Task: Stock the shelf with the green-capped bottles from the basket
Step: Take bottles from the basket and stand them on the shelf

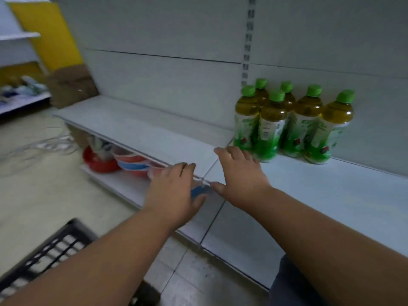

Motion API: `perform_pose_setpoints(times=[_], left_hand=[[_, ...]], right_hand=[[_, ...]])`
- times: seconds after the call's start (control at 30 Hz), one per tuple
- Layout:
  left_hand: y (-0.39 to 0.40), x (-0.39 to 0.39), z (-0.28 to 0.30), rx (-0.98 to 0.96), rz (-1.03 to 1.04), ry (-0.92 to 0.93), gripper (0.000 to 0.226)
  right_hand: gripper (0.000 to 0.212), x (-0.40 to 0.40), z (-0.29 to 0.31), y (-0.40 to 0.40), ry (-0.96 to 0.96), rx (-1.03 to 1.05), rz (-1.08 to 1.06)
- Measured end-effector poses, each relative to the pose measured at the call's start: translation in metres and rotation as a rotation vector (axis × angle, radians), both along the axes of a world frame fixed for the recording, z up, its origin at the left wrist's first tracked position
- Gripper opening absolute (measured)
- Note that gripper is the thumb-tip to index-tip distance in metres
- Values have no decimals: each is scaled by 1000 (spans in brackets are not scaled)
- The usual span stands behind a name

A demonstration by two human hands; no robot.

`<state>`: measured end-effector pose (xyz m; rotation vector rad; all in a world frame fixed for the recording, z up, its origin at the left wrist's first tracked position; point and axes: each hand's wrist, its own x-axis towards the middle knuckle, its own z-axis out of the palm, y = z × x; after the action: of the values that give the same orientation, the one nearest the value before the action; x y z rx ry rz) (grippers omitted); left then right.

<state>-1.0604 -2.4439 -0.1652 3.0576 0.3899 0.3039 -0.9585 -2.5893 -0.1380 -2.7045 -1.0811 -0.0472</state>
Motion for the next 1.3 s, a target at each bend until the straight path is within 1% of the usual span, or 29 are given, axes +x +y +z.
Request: perform_pose_setpoints(times=[0.13,0.27,0.4,0.5,0.67,0.83,0.9,1.0,1.1,1.17,1.3], left_hand=[[39,-110,14,61,271,21,81],[58,-212,18,-3,549,36,79],[66,-302,3,-42,757,38,79],[70,-341,-23,-116,861,53,84],[77,-353,-75,-241,937,75,84],[86,-349,-136,-335,1004,122,76],[89,-343,-164,-392,1036,152,76],[91,-326,-202,-464,1054,178,78],[94,-306,-228,-512,1076,220,86],[94,-301,-239,-530,1083,255,94],[94,-302,-246,-501,1070,253,100]], right_hand=[[77,-77,12,66,-68,-20,313],[73,-160,8,123,-73,-47,572],[74,-230,1,160,-19,-57,738],[74,-263,-19,179,-37,-105,822],[77,-274,-70,206,-21,-184,883],[72,-268,-117,239,59,-287,947],[69,-260,-138,257,30,-354,1017],[69,-245,-170,281,-27,-540,1159],[71,-238,-203,303,-88,-720,1306],[73,-238,-226,315,-139,-810,1386],[69,-235,-262,324,-213,-992,1490]])
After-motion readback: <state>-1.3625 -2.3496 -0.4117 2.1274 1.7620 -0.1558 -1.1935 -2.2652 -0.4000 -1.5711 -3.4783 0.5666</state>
